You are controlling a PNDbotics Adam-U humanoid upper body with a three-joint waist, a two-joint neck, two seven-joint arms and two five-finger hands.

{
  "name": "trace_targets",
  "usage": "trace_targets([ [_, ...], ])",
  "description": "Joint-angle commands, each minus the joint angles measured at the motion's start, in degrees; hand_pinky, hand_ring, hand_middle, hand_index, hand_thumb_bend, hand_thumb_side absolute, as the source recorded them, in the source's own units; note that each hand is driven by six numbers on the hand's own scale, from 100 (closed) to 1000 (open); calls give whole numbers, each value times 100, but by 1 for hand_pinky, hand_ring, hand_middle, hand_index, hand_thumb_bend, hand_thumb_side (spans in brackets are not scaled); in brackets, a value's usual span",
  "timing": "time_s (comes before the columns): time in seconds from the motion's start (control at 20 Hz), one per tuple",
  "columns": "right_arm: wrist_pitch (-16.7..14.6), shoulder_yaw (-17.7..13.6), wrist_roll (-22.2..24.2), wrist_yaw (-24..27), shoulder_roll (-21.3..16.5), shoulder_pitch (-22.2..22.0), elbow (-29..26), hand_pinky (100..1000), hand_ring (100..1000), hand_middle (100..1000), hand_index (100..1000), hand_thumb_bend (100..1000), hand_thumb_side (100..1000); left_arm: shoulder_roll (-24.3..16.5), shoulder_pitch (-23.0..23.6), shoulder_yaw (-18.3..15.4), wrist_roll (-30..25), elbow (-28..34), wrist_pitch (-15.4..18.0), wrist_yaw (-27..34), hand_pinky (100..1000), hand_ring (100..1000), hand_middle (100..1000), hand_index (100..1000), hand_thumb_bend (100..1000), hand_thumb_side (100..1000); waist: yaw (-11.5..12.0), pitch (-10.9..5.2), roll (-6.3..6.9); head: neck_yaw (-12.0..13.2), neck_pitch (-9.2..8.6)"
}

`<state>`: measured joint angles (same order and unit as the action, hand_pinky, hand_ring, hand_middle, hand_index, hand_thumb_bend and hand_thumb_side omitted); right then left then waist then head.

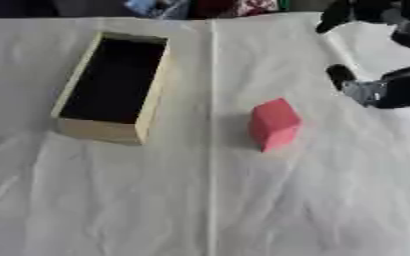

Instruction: Pick up objects on the table and place them in the box.

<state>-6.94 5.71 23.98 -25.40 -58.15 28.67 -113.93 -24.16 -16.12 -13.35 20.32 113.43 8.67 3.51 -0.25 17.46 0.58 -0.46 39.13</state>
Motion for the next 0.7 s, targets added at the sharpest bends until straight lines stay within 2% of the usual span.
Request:
trace_targets([
  [0.05,-4,-52,20,49,-125,48,-66,823,832,816,844,137,376,-67,-56,-30,-18,116,7,-1,567,553,570,721,100,118,-3,-138,-1,12,-32],
  [0.4,46,-20,36,215,-102,32,-66,808,827,819,852,100,412,-61,-65,-29,-19,116,7,1,567,554,570,720,100,119,-2,-134,-3,14,-28],
  [0.7,190,32,140,560,-95,9,-66,784,810,839,891,118,430,-56,-62,-31,-24,116,10,8,567,554,570,720,100,122,4,-132,-3,2,-37],
])
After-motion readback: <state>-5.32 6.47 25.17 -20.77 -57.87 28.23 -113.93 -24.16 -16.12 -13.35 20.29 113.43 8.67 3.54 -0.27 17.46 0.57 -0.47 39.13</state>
